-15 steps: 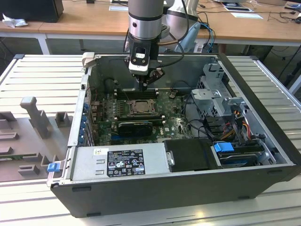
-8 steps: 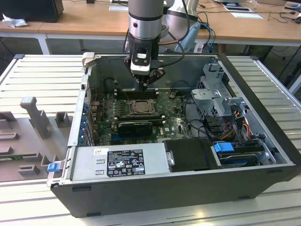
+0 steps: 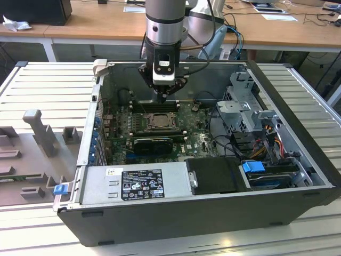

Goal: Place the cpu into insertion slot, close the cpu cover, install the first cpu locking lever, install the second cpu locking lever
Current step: 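Install the first cpu locking lever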

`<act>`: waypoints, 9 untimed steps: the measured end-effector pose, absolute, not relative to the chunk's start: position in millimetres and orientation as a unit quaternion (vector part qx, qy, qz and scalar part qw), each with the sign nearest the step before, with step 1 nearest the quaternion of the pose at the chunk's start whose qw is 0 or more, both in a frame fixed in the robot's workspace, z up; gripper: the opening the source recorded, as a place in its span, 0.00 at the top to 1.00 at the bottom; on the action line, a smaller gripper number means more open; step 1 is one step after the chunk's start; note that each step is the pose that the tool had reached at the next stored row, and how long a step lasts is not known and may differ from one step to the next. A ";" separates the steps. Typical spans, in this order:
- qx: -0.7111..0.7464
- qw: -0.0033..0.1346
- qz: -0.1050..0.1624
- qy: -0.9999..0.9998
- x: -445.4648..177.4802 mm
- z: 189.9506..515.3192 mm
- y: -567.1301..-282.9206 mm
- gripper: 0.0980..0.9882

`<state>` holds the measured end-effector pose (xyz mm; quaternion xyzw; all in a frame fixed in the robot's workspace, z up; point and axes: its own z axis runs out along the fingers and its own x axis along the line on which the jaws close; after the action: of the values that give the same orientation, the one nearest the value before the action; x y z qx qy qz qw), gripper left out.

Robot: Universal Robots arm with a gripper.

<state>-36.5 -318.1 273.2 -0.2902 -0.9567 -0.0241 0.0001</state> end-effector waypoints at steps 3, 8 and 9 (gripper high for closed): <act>-0.262 0.001 -0.024 -0.965 -36.6 273.3 -318.2 0.99; -0.229 0.002 -0.024 -0.973 -36.6 273.3 -318.3 0.99; -0.224 0.002 -0.024 -0.974 -36.6 273.3 -318.4 0.99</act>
<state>-36.6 -318.4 273.3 -0.2240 -0.9743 -0.0240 0.0017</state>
